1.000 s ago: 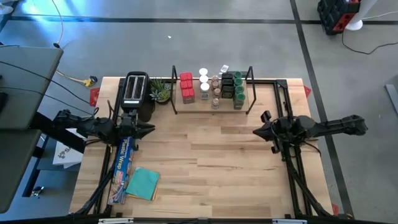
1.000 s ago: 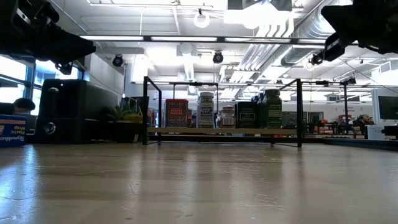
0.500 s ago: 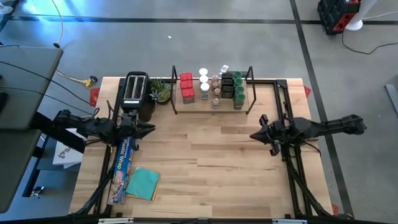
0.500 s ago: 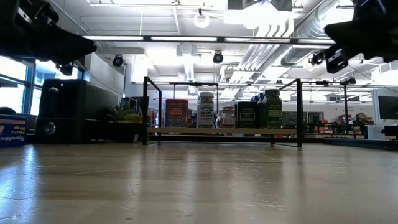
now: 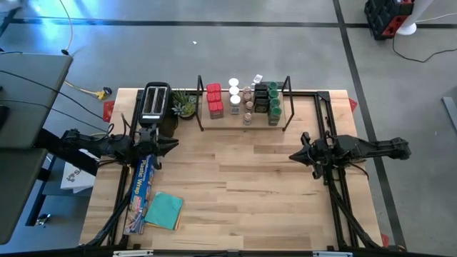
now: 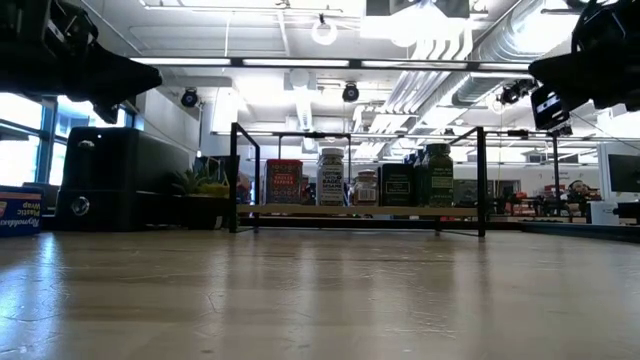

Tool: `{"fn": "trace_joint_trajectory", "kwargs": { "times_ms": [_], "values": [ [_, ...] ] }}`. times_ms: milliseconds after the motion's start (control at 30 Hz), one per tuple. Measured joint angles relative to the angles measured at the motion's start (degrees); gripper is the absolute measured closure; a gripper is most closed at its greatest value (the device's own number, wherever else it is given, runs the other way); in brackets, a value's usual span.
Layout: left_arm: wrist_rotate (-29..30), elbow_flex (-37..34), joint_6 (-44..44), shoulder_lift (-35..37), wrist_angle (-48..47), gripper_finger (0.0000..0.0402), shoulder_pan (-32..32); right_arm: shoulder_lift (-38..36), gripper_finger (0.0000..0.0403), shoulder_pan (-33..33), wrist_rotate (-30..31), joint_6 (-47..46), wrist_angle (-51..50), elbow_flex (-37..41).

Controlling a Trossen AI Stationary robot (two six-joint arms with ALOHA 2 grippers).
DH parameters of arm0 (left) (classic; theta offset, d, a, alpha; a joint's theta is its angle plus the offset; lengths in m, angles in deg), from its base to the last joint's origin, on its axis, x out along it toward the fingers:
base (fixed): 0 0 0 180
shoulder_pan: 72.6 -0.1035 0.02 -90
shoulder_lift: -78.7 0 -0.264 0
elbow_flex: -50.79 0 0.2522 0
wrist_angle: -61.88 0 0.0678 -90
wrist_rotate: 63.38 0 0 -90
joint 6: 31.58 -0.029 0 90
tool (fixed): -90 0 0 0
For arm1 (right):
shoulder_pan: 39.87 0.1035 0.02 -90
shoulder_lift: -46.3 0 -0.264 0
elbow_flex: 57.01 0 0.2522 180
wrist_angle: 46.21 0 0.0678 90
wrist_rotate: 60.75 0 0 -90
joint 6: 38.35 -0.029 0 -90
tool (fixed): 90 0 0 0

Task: Shelf spices
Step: Return to Home Position

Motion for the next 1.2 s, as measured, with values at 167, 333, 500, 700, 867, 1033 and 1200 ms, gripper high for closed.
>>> {"fn": "trace_joint_trajectory", "kwargs": {
  "times_ms": [167, 333, 500, 700, 867, 1033, 1200],
  "values": [
    [0.0, 0.0, 0.0, -0.3, 0.0, 0.0348, -1.6, 0.3, 0.0403, -0.9, 0.0, 0.0, -0.1, 0.0],
    [0.0, 0.0, -0.1, -0.3, 0.0, 0.0348, -2.1, 0.3, 0.0403, -0.9, 0.0, 0.0, -0.1, 0.0],
    [0.1, 0.0, -0.1, 0.1, 0.3, 0.0348, -2.1, 0.3, 0.0403, -0.9, 0.0, 0.0, -0.1, 0.0],
    [-0.8, 0.0, -0.1, 0.0, 1.6, 0.0348, -5.1, 0.4, 0.0403, -0.9, 0.0, 0.0, -0.1, 0.0],
    [-8.4, 0.0, -1.9, 0.0, -0.1, 0.0348, -7.5, 0.4, 0.0403, -0.9, 0.0, 0.0, -0.1, 0.0],
    [-27.0, 0.0, -9.6, 0.0, -3.3, 0.0348, -9.3, 0.4, 0.0403, -0.9, 0.0, 0.0, -0.1, 0.0],
    [-27.9, 0.0, -11.7, 0.0, -3.1, 0.0348, -10.3, 0.5, 0.0403, -0.9, 0.0, 0.0, -0.1, 0.0]
  ]
}}
